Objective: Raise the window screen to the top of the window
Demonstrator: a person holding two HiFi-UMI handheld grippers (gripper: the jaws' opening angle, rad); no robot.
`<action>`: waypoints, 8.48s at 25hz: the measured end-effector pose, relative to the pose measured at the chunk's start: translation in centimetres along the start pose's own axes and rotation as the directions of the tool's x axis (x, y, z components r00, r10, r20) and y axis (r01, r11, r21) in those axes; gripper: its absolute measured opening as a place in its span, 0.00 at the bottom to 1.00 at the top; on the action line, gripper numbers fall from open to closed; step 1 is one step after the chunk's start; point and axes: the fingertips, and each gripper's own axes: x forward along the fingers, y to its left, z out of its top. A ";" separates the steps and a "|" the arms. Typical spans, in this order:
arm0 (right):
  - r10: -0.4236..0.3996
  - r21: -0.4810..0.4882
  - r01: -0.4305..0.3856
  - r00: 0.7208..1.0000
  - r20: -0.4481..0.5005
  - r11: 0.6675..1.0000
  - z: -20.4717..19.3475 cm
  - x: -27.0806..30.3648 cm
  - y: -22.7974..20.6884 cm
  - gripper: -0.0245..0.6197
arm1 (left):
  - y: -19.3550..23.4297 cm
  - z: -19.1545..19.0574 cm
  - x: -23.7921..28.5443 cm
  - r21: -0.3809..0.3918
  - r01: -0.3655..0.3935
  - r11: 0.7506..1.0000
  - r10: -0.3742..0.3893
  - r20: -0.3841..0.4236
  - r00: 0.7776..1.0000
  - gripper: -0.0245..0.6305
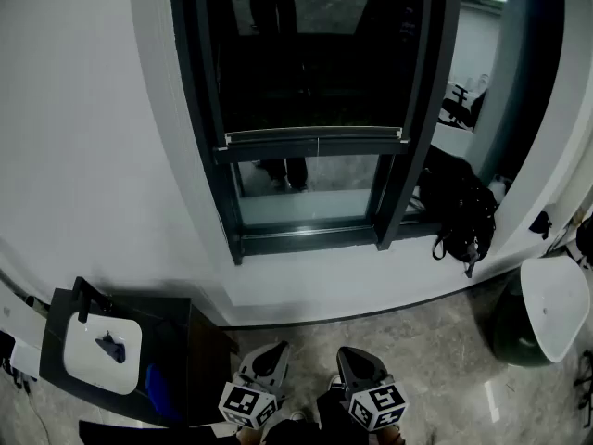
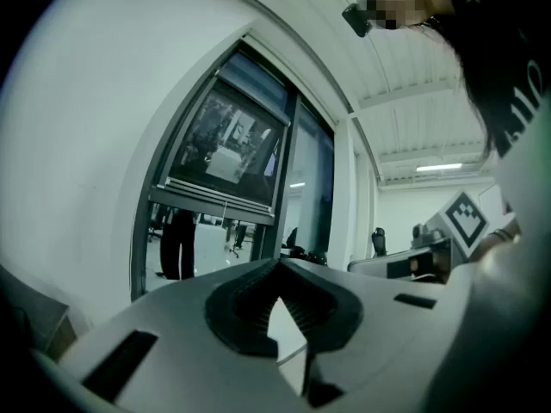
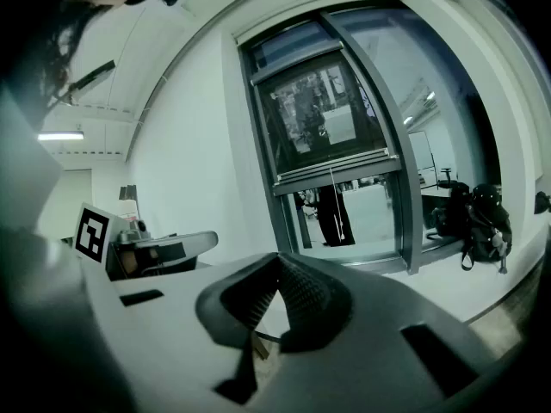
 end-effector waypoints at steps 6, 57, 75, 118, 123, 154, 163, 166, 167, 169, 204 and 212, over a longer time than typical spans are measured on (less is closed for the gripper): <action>-0.003 0.017 0.002 1.000 0.018 1.000 1.2 4.4 -3.9 0.05 | 3.4 0.7 4.9 0.026 -0.014 1.000 0.014 0.008 1.000 0.04; 0.330 -0.607 -0.314 0.940 -0.089 0.730 32.4 43.7 -26.6 0.05 | 34.6 23.3 43.1 0.714 -0.003 0.700 0.134 -0.128 0.983 0.06; 0.076 -0.865 -0.358 0.932 -0.355 0.352 33.0 48.7 -29.4 0.11 | 37.9 20.6 45.6 0.817 0.406 0.409 0.338 -0.549 0.765 0.09; -0.143 -0.791 -0.523 0.798 -0.585 0.316 32.5 49.3 -29.3 0.08 | 38.0 19.9 46.3 0.771 0.462 0.438 0.555 -0.636 0.535 0.10; -0.114 -0.774 -0.502 0.806 -0.580 0.386 32.5 48.7 -29.4 0.08 | 37.9 19.8 46.2 0.836 0.402 0.373 0.604 -0.548 0.579 0.07; 0.055 -0.983 -0.061 0.997 -0.052 0.174 60.0 42.3 -23.9 0.08 | 33.3 48.9 46.0 0.975 -0.035 0.220 0.524 -0.088 0.847 0.10; 0.073 -0.991 -0.030 0.997 -0.020 0.134 63.4 40.9 -23.0 0.08 | 32.2 52.7 45.6 0.984 -0.052 0.169 0.514 -0.043 0.857 0.10; 0.064 -0.993 0.009 0.998 0.016 0.115 64.5 40.5 -22.7 0.08 | 32.0 54.0 45.4 0.990 -0.080 0.119 0.526 0.006 0.851 0.10; 0.065 -0.993 0.029 0.997 0.037 0.113 65.3 40.3 -22.4 0.08 | 31.9 54.8 45.3 0.990 -0.094 0.103 0.527 0.026 0.849 0.09; 0.066 -0.991 0.068 0.995 0.075 0.111 67.4 39.8 -22.0 0.08 | 31.6 57.0 45.2 0.988 -0.123 0.090 0.528 0.057 0.848 0.09; -0.004 -0.894 0.447 0.894 0.447 -0.043 94.4 32.4 -16.3 0.09 | 25.3 85.7 43.5 0.937 -0.350 0.001 0.457 0.311 0.833 0.11; 0.011 -0.856 0.516 0.856 0.516 0.024 99.2 31.0 -15.0 0.10 | 24.2 90.7 43.0 0.917 -0.399 -0.026 0.463 0.365 0.808 0.12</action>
